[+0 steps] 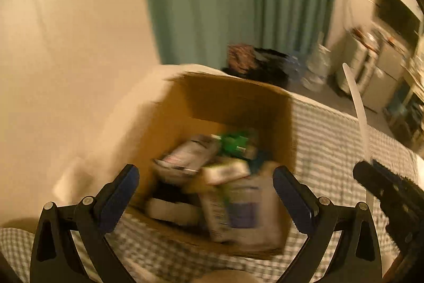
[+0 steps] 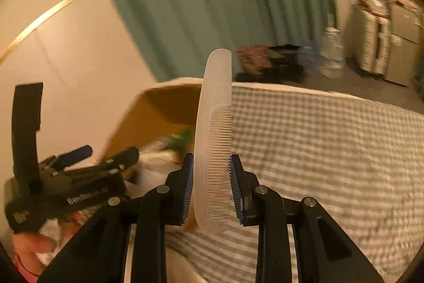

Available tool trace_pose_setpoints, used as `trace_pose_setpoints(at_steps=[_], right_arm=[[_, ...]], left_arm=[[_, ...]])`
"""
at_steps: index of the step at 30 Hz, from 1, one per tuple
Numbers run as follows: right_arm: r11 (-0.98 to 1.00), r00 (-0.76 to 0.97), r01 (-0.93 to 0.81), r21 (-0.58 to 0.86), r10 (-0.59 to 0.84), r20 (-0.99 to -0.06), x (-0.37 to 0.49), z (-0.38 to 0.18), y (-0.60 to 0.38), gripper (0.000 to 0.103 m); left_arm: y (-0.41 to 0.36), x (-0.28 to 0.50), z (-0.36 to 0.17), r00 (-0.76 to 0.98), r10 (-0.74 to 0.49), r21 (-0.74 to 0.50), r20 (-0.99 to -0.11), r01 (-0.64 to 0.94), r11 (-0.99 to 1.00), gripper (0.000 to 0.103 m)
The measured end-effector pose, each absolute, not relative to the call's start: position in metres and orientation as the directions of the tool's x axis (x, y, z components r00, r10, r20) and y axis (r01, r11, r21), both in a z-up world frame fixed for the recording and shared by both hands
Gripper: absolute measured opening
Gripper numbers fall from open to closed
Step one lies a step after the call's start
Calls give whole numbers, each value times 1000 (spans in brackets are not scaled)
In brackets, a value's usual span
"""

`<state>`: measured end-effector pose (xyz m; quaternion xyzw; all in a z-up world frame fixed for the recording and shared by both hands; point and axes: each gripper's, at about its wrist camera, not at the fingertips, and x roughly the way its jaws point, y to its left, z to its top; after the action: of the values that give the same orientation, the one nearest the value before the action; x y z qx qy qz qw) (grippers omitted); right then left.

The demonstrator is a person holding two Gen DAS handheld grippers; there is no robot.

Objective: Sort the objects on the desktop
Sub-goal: 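Carry the comb into the cardboard box and open the right gripper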

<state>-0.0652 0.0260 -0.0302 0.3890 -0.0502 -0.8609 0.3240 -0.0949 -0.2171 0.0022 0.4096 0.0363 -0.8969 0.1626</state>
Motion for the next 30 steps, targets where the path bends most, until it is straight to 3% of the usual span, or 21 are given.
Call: trace_pose_setpoints(at_steps=[4,5,6,7,11,13,18,24,30], right_arm=[[-753,-441,556,352,-626,-643,-75,-30,-27,28],[-761,-449,549,345,-617,-646,-77,-30,-36,34],[-780,-463,532,329,-593,-659,-78,-31,-43,62],[-797,-477,514,317,-572,-667,-76,-31,-49,76],[-804,-523,514,298,-569,-634,-57,-29,-39,77],[-848,-589,483,219,-499,-635,-44,-29,-27,88],[-917,-694,386,96,-358,-625,-12,-37,3,103],[-951,-711,304,54,-264,-652,-7,-43,35,103],[-960,-701,262,95,-257,-665,-1,-40,65,103]], left_arm=[[-260,-83,2,-604,-283,45,-745,377,-925,103],[-267,-80,0,-601,-272,31,-751,380,-924,103],[-274,-76,-2,-600,-263,18,-756,382,-924,103],[-279,-73,-4,-601,-257,8,-756,385,-923,103],[-282,-61,-6,-645,-221,-41,-731,365,-930,103],[-275,-58,-8,-664,-179,-75,-726,335,-939,103],[-243,-54,-12,-694,-96,-102,-714,238,-966,103],[-211,-51,-13,-713,-67,-99,-698,188,-977,103],[-188,-50,-14,-712,-71,-37,-698,134,-990,103]])
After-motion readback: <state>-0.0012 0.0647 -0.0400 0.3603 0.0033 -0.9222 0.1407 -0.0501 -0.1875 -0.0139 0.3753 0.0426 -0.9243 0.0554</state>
